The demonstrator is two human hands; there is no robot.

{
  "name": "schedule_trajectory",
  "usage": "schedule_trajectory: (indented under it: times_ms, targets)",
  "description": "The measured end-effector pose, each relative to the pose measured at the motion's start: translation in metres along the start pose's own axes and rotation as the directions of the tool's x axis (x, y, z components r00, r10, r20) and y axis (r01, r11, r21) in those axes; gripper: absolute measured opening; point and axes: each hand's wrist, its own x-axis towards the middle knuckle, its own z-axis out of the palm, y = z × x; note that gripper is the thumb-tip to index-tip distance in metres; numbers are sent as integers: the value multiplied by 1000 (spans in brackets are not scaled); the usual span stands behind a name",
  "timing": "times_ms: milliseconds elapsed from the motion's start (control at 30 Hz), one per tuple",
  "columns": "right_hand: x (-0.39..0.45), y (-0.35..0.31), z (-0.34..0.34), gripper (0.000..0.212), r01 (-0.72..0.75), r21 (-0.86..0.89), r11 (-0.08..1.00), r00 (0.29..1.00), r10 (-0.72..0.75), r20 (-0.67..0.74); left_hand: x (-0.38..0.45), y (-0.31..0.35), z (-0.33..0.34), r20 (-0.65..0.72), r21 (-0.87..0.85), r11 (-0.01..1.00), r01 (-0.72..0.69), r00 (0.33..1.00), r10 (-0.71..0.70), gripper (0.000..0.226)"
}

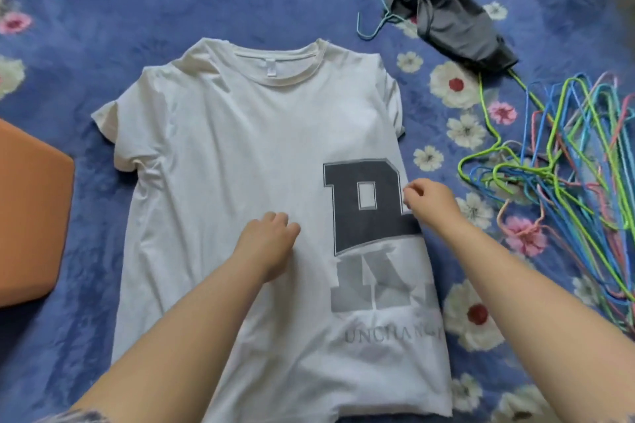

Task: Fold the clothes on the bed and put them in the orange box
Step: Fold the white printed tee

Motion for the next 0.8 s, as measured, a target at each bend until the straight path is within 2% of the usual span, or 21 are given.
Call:
schedule_trajectory:
  times_ms: [67, 100, 167, 200, 233, 300, 367, 433, 467, 533, 633, 733, 800]
  targets:
    - [42, -7, -8, 19, -58, 233, 971, 997, 70, -44, 29, 2, -13, -70, -73, 996, 56, 996, -61, 32]
    - [61, -10, -9, 17, -96, 377, 921, 992, 119, -38, 40, 3, -18, -92, -113, 990, 85, 991, -95, 35]
    - [96, -18, -12, 25, -206, 639, 741, 974, 220, 58, 64, 3, -25, -116, -159, 979, 125, 983, -144, 38]
    - [110, -20, -12, 26, -261, 713, 651, 961, 245, 129, 75, 2, -27, -122, -181, 974, 140, 979, -163, 39]
    - [120, -24, -11, 26, -308, 725, 616, 949, 251, 191, 85, 0, -28, -118, -210, 963, 171, 973, -198, 40]
    - [139, -29, -10, 30, -368, 664, 651, 929, 227, 292, 106, -5, -27, -177, -262, 946, 191, 954, -241, 39]
    - [149, -32, -11, 23, -373, 637, 675, 914, 149, 378, 125, -13, -24, -331, -288, 950, 120, 918, -216, 34]
    - [153, -32, -15, 15, -332, 639, 694, 909, 55, 412, 142, -20, -22, -392, -294, 953, 70, 901, -187, 34]
    - [158, -31, -20, 15, -293, 631, 718, 924, 41, 381, 151, -20, -22, -385, -288, 956, 57, 907, -170, 35]
    - [168, -26, -41, 18, -171, 622, 764, 972, 29, 231, 167, -19, -23, -403, -242, 969, 53, 903, -150, 42]
    - [181, -7, -90, 18, -21, 677, 735, 997, -39, 74, 185, -13, -18, -292, -251, 963, 96, 941, -171, 55]
    - [190, 20, -121, 25, -6, 733, 680, 998, 54, -42, 191, -5, -14, -257, -219, 965, 142, 946, -198, 54]
    - [197, 36, -118, 27, -28, 716, 698, 965, 206, -163, 192, -4, -14, -271, -200, 968, 154, 940, -205, 50]
